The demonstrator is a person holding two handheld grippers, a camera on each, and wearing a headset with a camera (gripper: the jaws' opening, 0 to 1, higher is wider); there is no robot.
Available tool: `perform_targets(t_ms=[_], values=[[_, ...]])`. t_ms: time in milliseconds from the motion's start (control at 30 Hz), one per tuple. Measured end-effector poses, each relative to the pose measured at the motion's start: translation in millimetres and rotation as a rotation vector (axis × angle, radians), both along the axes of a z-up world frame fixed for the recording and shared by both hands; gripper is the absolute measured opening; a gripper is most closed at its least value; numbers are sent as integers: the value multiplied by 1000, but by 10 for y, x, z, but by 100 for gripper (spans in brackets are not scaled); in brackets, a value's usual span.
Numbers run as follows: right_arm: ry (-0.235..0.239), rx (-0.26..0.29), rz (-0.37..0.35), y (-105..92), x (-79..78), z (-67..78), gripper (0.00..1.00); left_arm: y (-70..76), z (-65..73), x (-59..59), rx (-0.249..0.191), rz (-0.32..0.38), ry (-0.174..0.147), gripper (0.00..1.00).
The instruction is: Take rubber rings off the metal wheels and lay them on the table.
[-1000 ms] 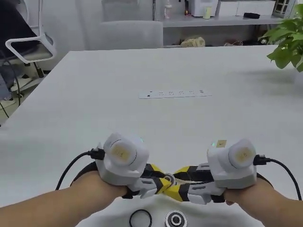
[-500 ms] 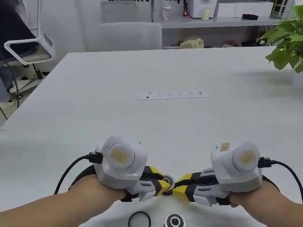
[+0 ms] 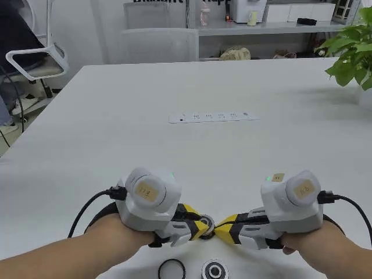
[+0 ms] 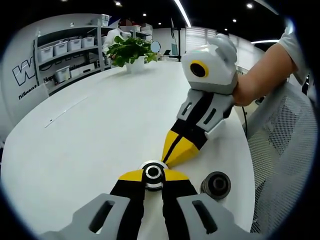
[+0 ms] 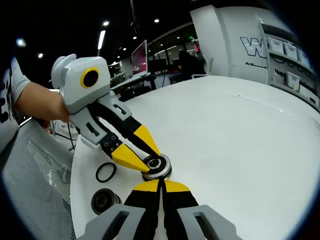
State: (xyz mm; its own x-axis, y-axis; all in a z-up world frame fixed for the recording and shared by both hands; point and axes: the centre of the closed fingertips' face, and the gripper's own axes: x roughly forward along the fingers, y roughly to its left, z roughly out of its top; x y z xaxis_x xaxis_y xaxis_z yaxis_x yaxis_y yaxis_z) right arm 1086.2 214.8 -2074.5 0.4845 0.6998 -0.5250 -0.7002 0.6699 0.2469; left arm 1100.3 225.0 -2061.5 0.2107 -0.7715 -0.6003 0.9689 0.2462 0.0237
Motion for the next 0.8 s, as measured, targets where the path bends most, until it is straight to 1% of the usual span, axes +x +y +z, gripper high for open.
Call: perform_targets(t_ms=[67, 100, 133, 167, 233, 333, 467, 600, 667, 800], values=[[19, 33, -32, -40, 19, 23, 0, 1, 1, -2, 0, 0, 0, 7], [17, 52, -42, -44, 32, 44, 0, 2, 1, -1, 0, 0, 0, 7], [29, 97, -69, -38, 53, 85, 0, 4, 0, -4, 0, -1, -2, 7], [33, 102, -74, -43, 60, 93, 0, 4, 1, -4, 0, 0, -3, 7], [28, 97, -71, -28, 66, 89, 0, 2, 1, -6, 0, 2, -3, 7], [47, 131, -93, -16, 72, 102, 0, 0, 2, -9, 5, 3, -3, 7], [60, 152, -106, -7, 67, 116, 0, 0, 3, -13, 7, 6, -5, 7], [59, 156, -100, 36, 62, 150, 0, 0, 4, -13, 10, 8, -9, 7], [45, 150, -88, 67, 56, 163, 0, 1, 5, -13, 11, 9, -10, 7], [41, 153, -75, 91, 60, 175, 0, 3, 6, -9, 9, 10, -11, 7]])
